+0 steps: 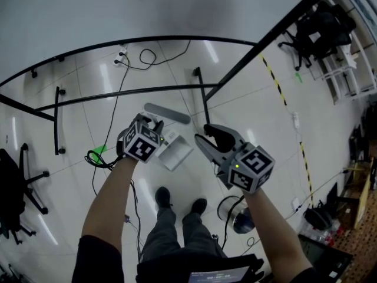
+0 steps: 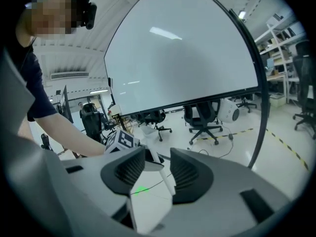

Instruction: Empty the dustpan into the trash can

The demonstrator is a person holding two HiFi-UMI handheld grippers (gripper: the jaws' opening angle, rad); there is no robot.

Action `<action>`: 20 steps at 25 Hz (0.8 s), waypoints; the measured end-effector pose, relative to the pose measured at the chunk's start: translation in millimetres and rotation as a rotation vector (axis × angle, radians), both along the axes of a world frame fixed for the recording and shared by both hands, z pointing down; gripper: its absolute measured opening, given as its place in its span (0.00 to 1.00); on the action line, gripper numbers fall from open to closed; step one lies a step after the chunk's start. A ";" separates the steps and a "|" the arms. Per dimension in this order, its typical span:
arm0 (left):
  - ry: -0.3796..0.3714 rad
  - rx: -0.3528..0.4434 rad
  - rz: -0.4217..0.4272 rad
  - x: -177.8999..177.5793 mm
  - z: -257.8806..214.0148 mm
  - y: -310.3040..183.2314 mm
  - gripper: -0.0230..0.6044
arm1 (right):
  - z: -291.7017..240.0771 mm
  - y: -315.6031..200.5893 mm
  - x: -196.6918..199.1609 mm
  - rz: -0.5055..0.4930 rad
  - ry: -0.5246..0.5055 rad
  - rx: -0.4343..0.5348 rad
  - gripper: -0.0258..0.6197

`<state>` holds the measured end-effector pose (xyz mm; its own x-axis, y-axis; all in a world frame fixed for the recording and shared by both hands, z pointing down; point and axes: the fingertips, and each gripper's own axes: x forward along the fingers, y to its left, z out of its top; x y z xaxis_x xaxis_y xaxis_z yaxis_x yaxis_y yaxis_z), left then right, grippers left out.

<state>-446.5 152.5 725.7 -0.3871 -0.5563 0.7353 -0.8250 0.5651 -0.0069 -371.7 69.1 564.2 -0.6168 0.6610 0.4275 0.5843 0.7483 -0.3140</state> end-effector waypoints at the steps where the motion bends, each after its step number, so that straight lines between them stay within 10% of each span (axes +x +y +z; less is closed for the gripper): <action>1: 0.000 0.003 -0.001 -1.1 -0.3 0.5 0.19 | 0.9 -1.8 1.0 0.003 0.001 0.001 0.32; 20: -0.034 0.098 -0.062 12.0 -37.3 23.7 0.25 | 18.5 23.1 7.3 -0.076 0.061 0.033 0.32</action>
